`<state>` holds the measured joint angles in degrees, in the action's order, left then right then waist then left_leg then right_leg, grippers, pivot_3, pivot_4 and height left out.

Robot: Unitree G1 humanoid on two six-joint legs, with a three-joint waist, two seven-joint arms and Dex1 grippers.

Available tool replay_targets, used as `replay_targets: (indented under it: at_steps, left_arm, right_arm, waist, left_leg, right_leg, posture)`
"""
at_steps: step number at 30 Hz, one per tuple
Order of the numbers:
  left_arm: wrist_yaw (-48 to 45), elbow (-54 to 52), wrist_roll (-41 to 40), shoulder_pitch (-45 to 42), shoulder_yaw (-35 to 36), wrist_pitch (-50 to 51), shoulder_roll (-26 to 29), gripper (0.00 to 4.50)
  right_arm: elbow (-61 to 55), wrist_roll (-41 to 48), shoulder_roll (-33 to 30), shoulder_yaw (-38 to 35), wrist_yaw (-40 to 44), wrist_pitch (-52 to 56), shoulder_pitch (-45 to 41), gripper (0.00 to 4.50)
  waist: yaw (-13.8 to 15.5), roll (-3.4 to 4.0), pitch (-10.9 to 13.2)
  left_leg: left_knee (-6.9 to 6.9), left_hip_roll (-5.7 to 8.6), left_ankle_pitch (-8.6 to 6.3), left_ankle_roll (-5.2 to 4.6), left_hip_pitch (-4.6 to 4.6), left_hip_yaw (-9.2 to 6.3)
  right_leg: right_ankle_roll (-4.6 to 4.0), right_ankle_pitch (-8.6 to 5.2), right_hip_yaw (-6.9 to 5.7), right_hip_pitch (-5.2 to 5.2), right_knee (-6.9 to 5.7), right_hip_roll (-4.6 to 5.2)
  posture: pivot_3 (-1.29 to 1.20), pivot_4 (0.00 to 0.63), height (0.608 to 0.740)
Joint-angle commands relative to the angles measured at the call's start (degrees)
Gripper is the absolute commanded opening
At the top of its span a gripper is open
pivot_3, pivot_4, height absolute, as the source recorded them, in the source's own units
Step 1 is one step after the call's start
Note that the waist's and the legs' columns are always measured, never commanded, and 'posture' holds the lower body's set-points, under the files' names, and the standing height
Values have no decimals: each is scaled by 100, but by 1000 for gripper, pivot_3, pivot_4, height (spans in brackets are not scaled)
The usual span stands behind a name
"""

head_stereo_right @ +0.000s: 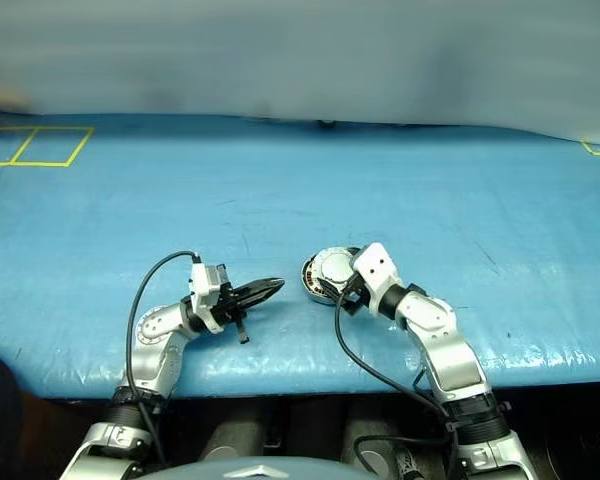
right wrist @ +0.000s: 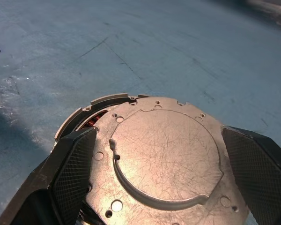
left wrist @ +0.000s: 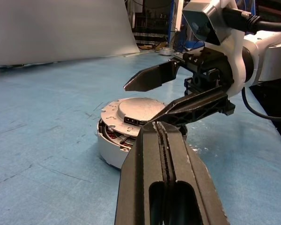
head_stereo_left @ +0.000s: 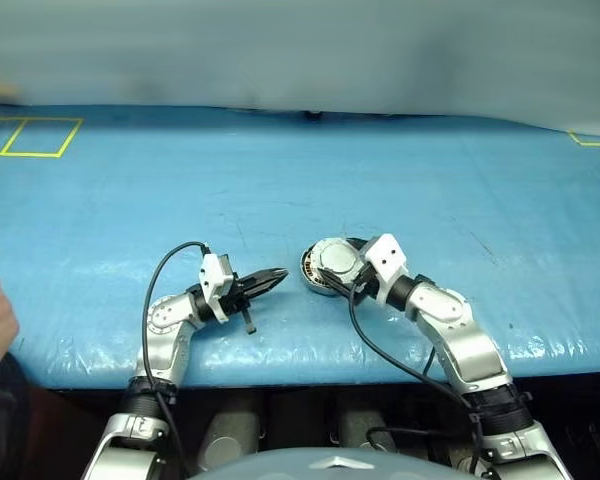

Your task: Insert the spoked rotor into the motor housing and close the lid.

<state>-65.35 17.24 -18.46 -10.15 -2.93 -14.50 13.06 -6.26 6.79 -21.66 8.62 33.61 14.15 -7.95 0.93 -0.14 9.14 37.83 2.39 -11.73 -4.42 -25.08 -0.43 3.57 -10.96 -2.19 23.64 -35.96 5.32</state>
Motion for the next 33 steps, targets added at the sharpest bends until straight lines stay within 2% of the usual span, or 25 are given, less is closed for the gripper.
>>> replay_targets:
  at_steps: [1,10,11,15,25,33]
  left_arm:
    - [76,-176,-3,-19,-69,-133,-4,0]
    - [183,-100,49,33,-162,-223,6,0]
    - [197,-84,57,47,-173,-247,4,0]
    - [245,-76,76,100,-213,-290,3,0]
    - [331,-40,104,165,-273,-365,41,0]
    - [372,-18,116,183,-324,-345,35,0]
  right_arm:
    - [-56,-57,-3,-25,-15,-155,-71,4493]
    - [202,132,210,-160,-32,-124,-58,4493]
    - [204,160,208,-158,-11,-77,-59,4127]
    - [154,248,209,-148,41,45,-41,3154]
    - [-577,633,482,-237,-334,1081,-139,3158]
    - [-1078,396,589,130,-689,1625,-133,3158]
  waist:
    - [0,0,0]
    - [-5,1,0]
    - [-4,1,-1]
    - [-5,1,-1]
    - [-12,2,-1]
    - [-12,3,0]
  left_leg:
    - [0,0,0,0,1,0]
    - [0,-2,0,0,8,0]
    - [-1,-1,0,0,8,1]
    - [-1,-1,0,0,8,1]
    - [-12,-2,0,1,7,1]
    - [-17,-2,-1,1,5,1]
  right_leg:
    - [0,0,0,0,0,0]
    - [0,0,1,-6,-1,1]
    - [0,0,2,-6,-1,4]
    - [0,0,2,-6,-1,9]
    - [-3,-2,3,1,0,18]
    - [-4,-4,2,4,3,18]
  posture:
    - [0,150,740]
    - [0,150,740]
    - [0,150,740]
    - [0,150,740]
    - [0,150,740]
    - [0,150,740]
